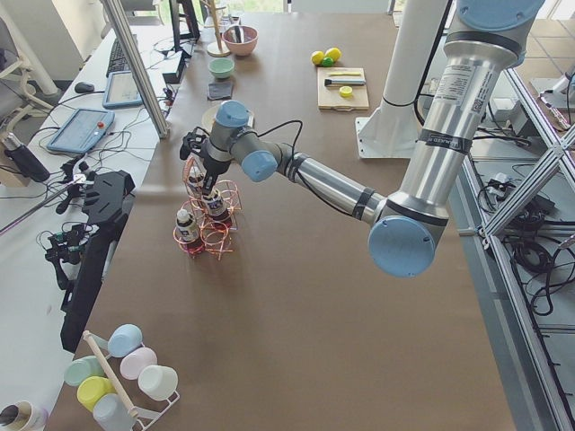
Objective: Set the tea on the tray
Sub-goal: 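Move the left gripper over the copper wire rack toward a tea bottle, then grasp the white-capped tea bottle with the left gripper and lift it out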
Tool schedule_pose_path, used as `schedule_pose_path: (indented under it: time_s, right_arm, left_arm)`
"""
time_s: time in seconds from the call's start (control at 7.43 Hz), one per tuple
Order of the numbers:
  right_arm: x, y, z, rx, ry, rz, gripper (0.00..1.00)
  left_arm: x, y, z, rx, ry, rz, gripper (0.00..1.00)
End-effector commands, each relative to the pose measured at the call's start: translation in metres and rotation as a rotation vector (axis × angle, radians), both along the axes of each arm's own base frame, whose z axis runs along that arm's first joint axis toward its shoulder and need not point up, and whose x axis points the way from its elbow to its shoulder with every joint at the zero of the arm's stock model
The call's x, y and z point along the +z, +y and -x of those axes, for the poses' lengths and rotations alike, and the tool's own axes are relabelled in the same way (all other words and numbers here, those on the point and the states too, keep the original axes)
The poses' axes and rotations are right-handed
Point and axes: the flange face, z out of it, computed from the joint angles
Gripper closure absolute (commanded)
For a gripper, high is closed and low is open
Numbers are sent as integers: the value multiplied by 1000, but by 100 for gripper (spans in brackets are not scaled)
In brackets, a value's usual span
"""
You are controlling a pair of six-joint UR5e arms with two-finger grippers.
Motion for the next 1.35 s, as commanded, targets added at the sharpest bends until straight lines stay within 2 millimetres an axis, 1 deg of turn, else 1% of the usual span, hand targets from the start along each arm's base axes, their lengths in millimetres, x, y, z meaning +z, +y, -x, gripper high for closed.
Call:
schedule_pose_path:
  time_s: [0.0, 0.13, 0.27, 0.4, 0.54, 0.67, 0.81, 0.94, 1.08, 1.21]
  right_arm:
    - [-1, 0, 0, 0, 1, -2, 0]
    - [-1, 0, 0, 0, 0, -2, 0]
    - [-3, 0, 0, 0, 0, -5, 0]
    - [-4, -1, 0, 0, 0, -8, 0]
    - [-3, -1, 0, 0, -1, -7, 0]
    - [-4, -2, 0, 0, -1, -8, 0]
    - [-4, -2, 0, 0, -1, -8, 0]
    - [-2, 0, 0, 0, -2, -4, 0]
    - [-1, 2, 0, 0, -2, -2, 0]
    - [-1, 3, 0, 0, -2, -1, 0]
  left_arm:
    - [-19, -5, 74, -66, 55, -8, 100]
    - [-28, -2, 107, -70, 85, -17, 100]
    - [-38, 3, 125, -73, 86, -38, 100]
    - [-54, 16, 133, -81, 88, -44, 100]
    - [-66, 31, 137, -83, 87, -47, 100]
    - [-69, 45, 147, -94, 89, -58, 100]
    - [-80, 58, 151, -96, 96, -82, 100]
    - [-91, 67, 149, -99, 110, -98, 100]
    - [-110, 81, 146, -91, 114, -136, 100]
    - [-125, 102, 151, -91, 115, -136, 100]
